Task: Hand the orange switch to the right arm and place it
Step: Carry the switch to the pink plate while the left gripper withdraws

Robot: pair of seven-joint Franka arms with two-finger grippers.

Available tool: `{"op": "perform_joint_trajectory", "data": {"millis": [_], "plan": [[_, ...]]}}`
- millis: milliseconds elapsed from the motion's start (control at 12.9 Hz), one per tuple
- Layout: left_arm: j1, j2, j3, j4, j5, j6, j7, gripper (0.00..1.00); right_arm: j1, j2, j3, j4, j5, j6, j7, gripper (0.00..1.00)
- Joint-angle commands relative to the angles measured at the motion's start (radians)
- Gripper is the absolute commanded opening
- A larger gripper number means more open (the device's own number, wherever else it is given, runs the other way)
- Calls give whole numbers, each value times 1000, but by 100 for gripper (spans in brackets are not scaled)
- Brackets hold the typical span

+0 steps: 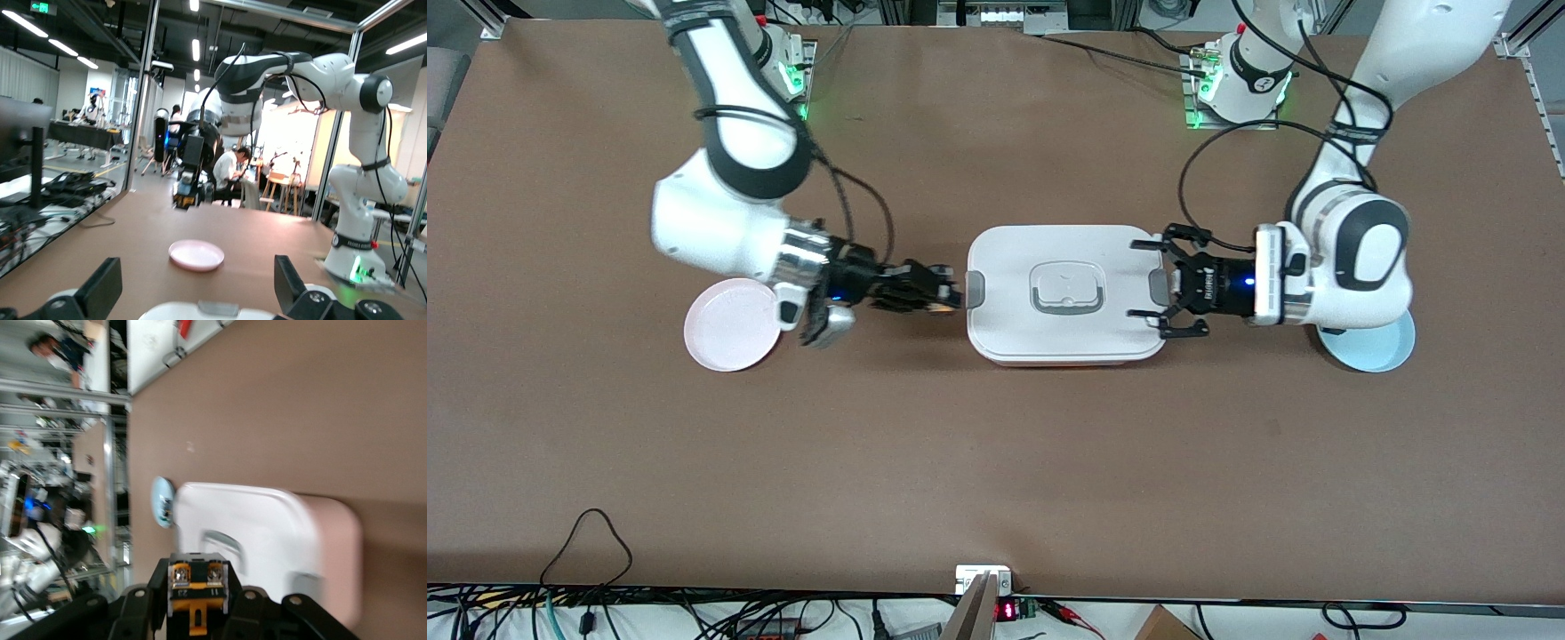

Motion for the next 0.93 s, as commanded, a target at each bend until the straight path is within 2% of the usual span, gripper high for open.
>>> {"op": "perform_joint_trajectory", "data": {"millis": [0, 233, 389, 466, 622, 700, 855], "plan": [[63, -60, 46, -42, 87, -67, 15, 100, -64, -68, -48, -30, -241, -148, 28, 0], [63, -61, 130, -37, 165, -134, 11, 100, -78, -99, -183, -29, -572, -292, 14, 0], [65, -70, 141, -36, 216, -141, 2, 100, -81, -90, -249, -30, -752, -293, -8, 0], [63, -80, 164, -30, 263, -141, -24, 100, -85, -79, -266, -38, -808, -281, -8, 0], [63, -96, 195, -4, 406, -139, -100, 100, -90, -56, -277, -79, -929, -181, -9, 0], [63, -104, 213, 15, 479, -138, -138, 100, -86, -62, -275, -154, -982, -76, -9, 0], [63, -113, 218, 54, 621, -133, -234, 100, -78, -63, -274, -275, -992, 99, -8, 0]]}}
